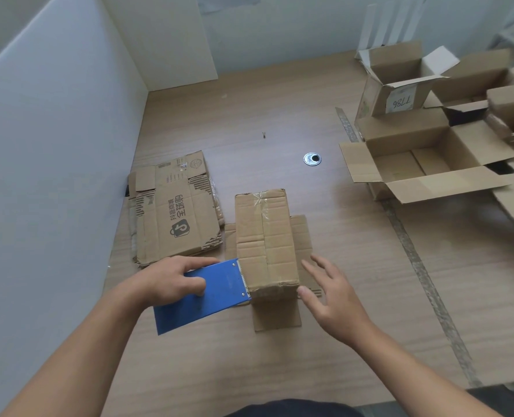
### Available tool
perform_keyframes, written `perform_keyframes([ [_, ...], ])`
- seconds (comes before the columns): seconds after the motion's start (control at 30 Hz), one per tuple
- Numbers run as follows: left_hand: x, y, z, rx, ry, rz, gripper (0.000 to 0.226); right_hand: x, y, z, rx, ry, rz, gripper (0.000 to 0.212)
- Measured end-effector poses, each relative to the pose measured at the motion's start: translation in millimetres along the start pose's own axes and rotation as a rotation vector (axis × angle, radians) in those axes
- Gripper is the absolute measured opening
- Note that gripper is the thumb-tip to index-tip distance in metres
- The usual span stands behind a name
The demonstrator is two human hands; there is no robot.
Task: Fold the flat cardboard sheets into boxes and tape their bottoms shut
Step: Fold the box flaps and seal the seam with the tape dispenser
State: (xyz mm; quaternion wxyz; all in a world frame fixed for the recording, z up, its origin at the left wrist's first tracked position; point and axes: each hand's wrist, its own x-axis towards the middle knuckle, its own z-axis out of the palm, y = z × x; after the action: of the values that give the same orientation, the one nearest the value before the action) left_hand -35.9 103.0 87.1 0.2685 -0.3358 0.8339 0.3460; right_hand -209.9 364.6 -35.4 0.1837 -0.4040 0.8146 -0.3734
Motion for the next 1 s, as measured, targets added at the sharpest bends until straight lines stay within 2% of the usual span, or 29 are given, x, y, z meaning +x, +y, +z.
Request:
perform_keyframes([
  [0.13, 0, 0, 0, 0.008, -0.002, -0.007, 0.059, 14, -6, 8, -0.109, -0.006, -0.33, 0.052],
  [0.27, -1, -1, 0, -0.002, -0.001, -0.002, 0.053, 30, 3, 21, -0.292, 0.03, -0.505, 0.041],
  [0.4, -1, 1, 2, -0.019, -0.003, 0.001, 0.055, 33, 13, 18, -0.315, 0.027, -0.535, 0.041],
  [0.57, 0, 1, 4, -0.035, 0.005, 0.003, 0.055, 34, 17, 22, -0.181, 0.008, -0.46, 0.046],
  [0.77, 2, 1, 9, -0.084, -0.01, 0.006, 0.054, 45, 29, 8, -0.141, -0.104, -0.544, 0.055],
  [1.0, 8, 7, 20, -0.138, -0.018, 0.044, 0.06, 68, 36, -19, -0.225, -0.116, -0.598, 0.046],
])
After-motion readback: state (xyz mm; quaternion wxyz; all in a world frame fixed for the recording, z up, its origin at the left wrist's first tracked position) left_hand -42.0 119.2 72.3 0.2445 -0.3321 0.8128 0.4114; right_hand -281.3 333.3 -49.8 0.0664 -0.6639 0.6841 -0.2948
